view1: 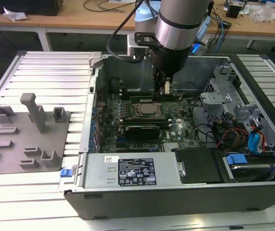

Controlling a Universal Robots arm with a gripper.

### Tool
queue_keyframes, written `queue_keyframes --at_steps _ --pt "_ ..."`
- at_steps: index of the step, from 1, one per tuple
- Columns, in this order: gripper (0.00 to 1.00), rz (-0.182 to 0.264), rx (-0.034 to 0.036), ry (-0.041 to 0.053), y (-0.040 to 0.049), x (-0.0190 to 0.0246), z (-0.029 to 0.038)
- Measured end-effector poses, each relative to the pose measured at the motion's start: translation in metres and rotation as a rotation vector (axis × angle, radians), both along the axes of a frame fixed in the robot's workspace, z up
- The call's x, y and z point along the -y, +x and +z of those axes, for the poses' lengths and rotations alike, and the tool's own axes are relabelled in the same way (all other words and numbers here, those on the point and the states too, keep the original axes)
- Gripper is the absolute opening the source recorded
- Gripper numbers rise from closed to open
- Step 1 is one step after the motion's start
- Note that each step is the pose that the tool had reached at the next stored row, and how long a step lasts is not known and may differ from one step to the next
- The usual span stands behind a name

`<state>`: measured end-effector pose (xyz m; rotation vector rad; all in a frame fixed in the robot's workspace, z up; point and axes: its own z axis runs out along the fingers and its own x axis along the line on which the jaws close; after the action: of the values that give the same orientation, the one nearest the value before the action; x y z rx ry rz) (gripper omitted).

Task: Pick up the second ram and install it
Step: 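Insert the second ram into the second slot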

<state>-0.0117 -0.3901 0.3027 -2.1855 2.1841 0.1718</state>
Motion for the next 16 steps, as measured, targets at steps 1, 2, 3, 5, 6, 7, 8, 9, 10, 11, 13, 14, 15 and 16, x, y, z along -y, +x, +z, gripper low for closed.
queue_keyframes --at_steps 1,2,3,5,6,7,8,9,10,11,13,14,15,16 --pt "0.13 0.000 0.0000 0.0000 0.0000 0.0000 -0.0005" --pt "0.13 0.000 0.0000 0.0000 0.0000 0.0000 -0.0012" --pt "0.13 0.000 0.0000 0.0000 0.0000 0.0000 -0.0022" --pt "0.13 0.000 0.0000 0.0000 0.0000 0.0000 -0.0041" --pt "0.13 0.000 0.0000 0.0001 0.0000 0.0000 -0.0052" --pt "0.13 0.000 0.0000 0.0000 0.0000 0.0000 -0.0063" --pt "0.13 0.000 0.0000 0.0000 0.0000 0.0000 -0.0069" --pt "0.13 0.000 0.0000 0.0000 0.0000 0.0000 -0.0085" --pt "0.13 0.000 0.0000 0.0001 0.0000 0.0000 -0.0096" --pt "0.13 0.000 0.0000 0.0000 0.0000 0.0000 -0.0108" --pt "0.13 0.000 0.0000 0.0000 0.0000 0.0000 -0.0132" --pt "0.13 0.000 0.0000 0.0000 0.0000 0.0000 -0.0143" --pt "0.13 0.000 0.0000 0.0000 0.0000 0.0000 -0.0157" --pt "0.13 0.000 0.0000 0.0000 0.0000 0.0000 -0.0163"
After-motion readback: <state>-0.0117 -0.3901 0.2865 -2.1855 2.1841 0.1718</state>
